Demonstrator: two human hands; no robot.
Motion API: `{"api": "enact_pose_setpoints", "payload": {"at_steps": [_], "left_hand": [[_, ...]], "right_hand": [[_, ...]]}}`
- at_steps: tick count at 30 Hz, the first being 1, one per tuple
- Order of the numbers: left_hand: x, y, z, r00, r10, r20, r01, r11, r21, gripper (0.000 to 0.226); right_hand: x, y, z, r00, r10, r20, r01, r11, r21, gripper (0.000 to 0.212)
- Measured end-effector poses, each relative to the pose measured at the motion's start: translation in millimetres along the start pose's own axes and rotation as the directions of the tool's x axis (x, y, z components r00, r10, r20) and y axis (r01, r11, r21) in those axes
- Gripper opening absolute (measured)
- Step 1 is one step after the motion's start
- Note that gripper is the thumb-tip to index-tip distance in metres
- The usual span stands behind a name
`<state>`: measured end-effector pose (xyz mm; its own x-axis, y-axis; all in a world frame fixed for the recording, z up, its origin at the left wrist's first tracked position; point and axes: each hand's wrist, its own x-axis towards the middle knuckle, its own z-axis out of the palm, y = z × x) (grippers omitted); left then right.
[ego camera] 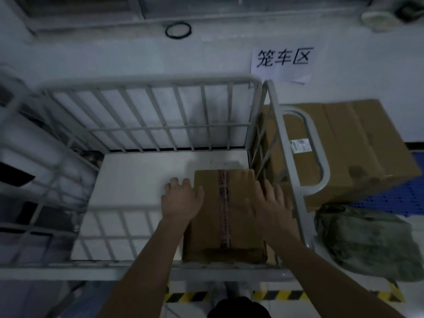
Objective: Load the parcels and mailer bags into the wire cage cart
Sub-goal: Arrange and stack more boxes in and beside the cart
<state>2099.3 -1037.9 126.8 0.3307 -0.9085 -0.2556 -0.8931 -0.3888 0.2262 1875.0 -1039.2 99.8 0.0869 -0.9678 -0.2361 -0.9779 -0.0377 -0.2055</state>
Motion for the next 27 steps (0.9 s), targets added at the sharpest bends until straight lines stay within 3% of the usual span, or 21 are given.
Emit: {"api": "enact_pose_setpoints", "payload": {"at_steps": [8, 13, 19, 27], "left_hand": [[-40.7, 10.7, -65.2, 1.000, 0.012, 0.014, -0.011, 0.999, -0.039, 0.054], [-64.0, 13.4, -95.0, 0.999, 0.028, -0.027, -0.030, 0.997, -0.070, 0.055], [-89.6, 17.9, -109.1, 0.997, -0.001, -0.078, -0.016, 0.976, -0.217, 0.051], [-116.9, 15.3, -119.2, 0.992, 0.036, -0.118, -0.077, 0.928, -0.363, 0.052]], "right_hand": [[-20.7, -19.6, -66.6, 0.999, -0.048, -0.026, 0.048, 0.999, 0.015, 0.056], [-27.3, -22.0, -100.3, 0.997, -0.043, -0.062, 0.047, 0.997, 0.061, 0.061], [-55.6, -21.8, -119.5, 0.990, -0.086, -0.114, 0.108, 0.975, 0.195, 0.065], [-72.3, -26.6, -123.9, 0.989, -0.095, -0.116, 0.118, 0.972, 0.202, 0.060]]}}
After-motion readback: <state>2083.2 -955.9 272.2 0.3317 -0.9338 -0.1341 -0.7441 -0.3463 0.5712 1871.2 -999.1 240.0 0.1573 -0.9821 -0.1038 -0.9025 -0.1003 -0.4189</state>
